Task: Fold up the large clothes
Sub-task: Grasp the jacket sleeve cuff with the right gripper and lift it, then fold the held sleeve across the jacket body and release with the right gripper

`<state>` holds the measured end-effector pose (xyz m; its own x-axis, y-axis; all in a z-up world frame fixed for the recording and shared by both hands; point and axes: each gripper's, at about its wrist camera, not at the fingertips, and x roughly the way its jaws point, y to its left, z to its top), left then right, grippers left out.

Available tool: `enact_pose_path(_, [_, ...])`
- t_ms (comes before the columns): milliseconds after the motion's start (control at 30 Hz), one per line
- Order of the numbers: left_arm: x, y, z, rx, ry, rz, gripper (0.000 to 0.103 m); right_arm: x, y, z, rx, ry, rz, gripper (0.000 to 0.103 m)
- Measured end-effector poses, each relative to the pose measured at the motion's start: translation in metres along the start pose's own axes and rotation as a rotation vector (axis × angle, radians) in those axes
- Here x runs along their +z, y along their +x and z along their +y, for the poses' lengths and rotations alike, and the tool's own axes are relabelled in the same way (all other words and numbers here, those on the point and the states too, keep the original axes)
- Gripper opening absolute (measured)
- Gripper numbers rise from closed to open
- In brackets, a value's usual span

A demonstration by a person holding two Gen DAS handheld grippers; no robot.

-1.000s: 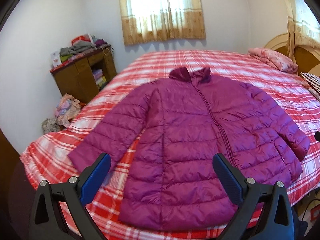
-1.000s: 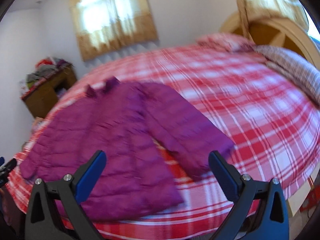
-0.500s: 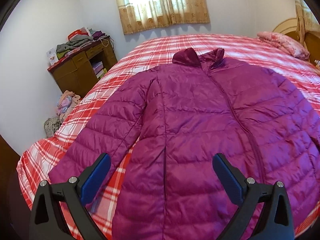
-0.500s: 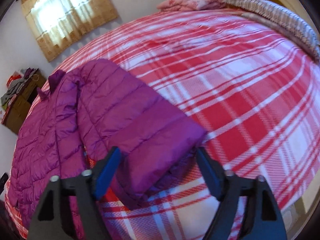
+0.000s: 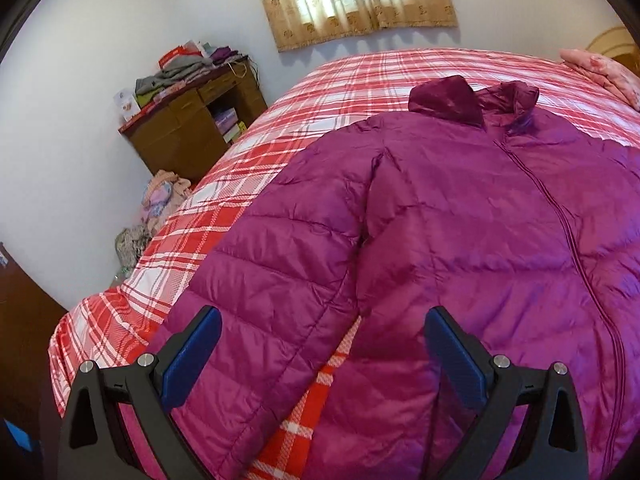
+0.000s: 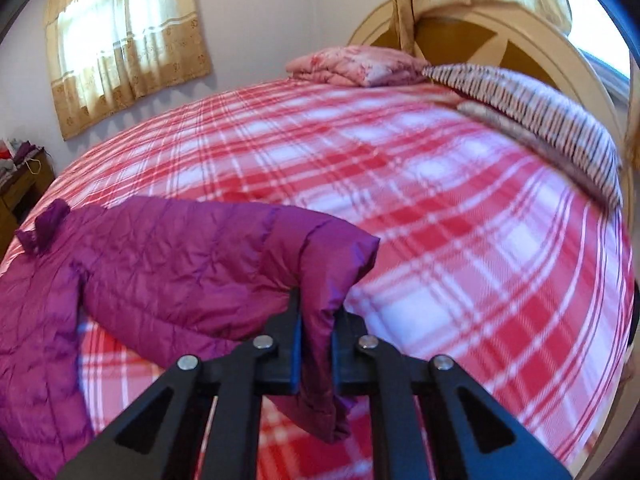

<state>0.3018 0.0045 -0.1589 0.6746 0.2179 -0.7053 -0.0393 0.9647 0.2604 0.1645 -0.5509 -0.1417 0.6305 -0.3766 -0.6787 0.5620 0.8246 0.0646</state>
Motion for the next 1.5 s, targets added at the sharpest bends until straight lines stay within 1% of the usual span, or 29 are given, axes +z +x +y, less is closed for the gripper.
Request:
enact_pose_path(100, [0.009,-0.002,0.002,-0.017,-0.009,-0.017,0.102,0.016,-0.004,0.017,-0.009,-0.03,-0.046,0.012])
enact_pose_path(200, [0.02,-0.005,0.004,-0.007,-0.003,-0.042,0.102,0.032,-0.016,0.039,0.005,-0.073,-0.106,0.012])
enact_pose_path(300, [0.031,-0.006,0.009,-0.008,-0.017,-0.055,0.102,0.044,-0.025,0.074,0.027,-0.149,-0.153,0.011])
enact_pose_path(433, [0.041,-0.009,0.012,-0.017,-0.03,-0.073,0.102,0.048,-0.032,0.127,0.076,-0.249,-0.191,0.011])
enact_pose_path(567, [0.043,-0.013,0.014,-0.029,-0.03,-0.09,0.102,0.039,-0.036,0.186,0.132,-0.354,-0.211,0.011])
enact_pose_path(600, [0.044,-0.013,0.015,-0.029,-0.028,-0.095,0.102,0.036,-0.037,0.193,0.141,-0.371,-0.213,0.011])
enact_pose_path(667, [0.043,-0.012,0.018,-0.024,-0.027,-0.101,0.102,0.027,-0.036,0.225,0.168,-0.431,-0.22,0.011])
enact_pose_path(700, [0.043,-0.011,0.021,-0.022,-0.027,-0.101,0.102,0.024,-0.035,0.232,0.177,-0.447,-0.219,0.011])
enact_pose_path(767, [0.042,-0.008,0.027,-0.019,-0.037,-0.098,0.102,0.013,-0.029,0.259,0.204,-0.489,-0.211,0.011])
enact_pose_path(867, [0.038,0.001,0.037,-0.007,-0.052,-0.083,0.102,0.001,-0.019,0.285,0.226,-0.54,-0.201,0.011])
enact_pose_path(1033, [0.034,0.019,0.047,0.018,-0.08,-0.037,0.102,-0.032,0.0,0.333,0.256,-0.612,-0.172,0.012])
enact_pose_path(1067, [0.033,0.021,0.048,0.022,-0.086,-0.03,0.102,-0.04,0.004,0.341,0.271,-0.622,-0.161,0.018])
enact_pose_path(1133, [0.033,0.023,0.051,0.027,-0.097,-0.025,0.102,-0.048,0.003,0.348,0.305,-0.627,-0.141,0.048])
enact_pose_path(1167, [0.034,0.022,0.052,0.028,-0.102,-0.026,0.102,-0.053,0.0,0.349,0.35,-0.623,-0.12,0.073])
enact_pose_path(1200, [0.034,0.021,0.053,0.027,-0.108,-0.026,0.102,-0.057,-0.004,0.35,0.379,-0.621,-0.112,0.077])
enact_pose_path(1233, [0.035,0.02,0.053,0.023,-0.116,-0.026,0.102,-0.062,-0.01,0.348,0.408,-0.628,-0.106,0.077])
enact_pose_path(1300, [0.039,0.016,0.053,0.02,-0.135,-0.025,0.102,-0.071,-0.022,0.345,0.436,-0.652,-0.097,0.077])
enact_pose_path(1367, [0.042,0.012,0.051,0.005,-0.148,-0.028,0.102,-0.075,-0.037,0.329,0.477,-0.654,-0.094,0.077])
enact_pose_path(1433, [0.047,0.005,0.043,-0.013,-0.154,-0.038,0.102,-0.076,-0.044,0.316,0.497,-0.648,-0.09,0.077])
enact_pose_path(1500, [0.054,-0.003,0.027,-0.042,-0.148,-0.053,0.102,-0.076,-0.049,0.297,0.499,-0.621,-0.096,0.077])
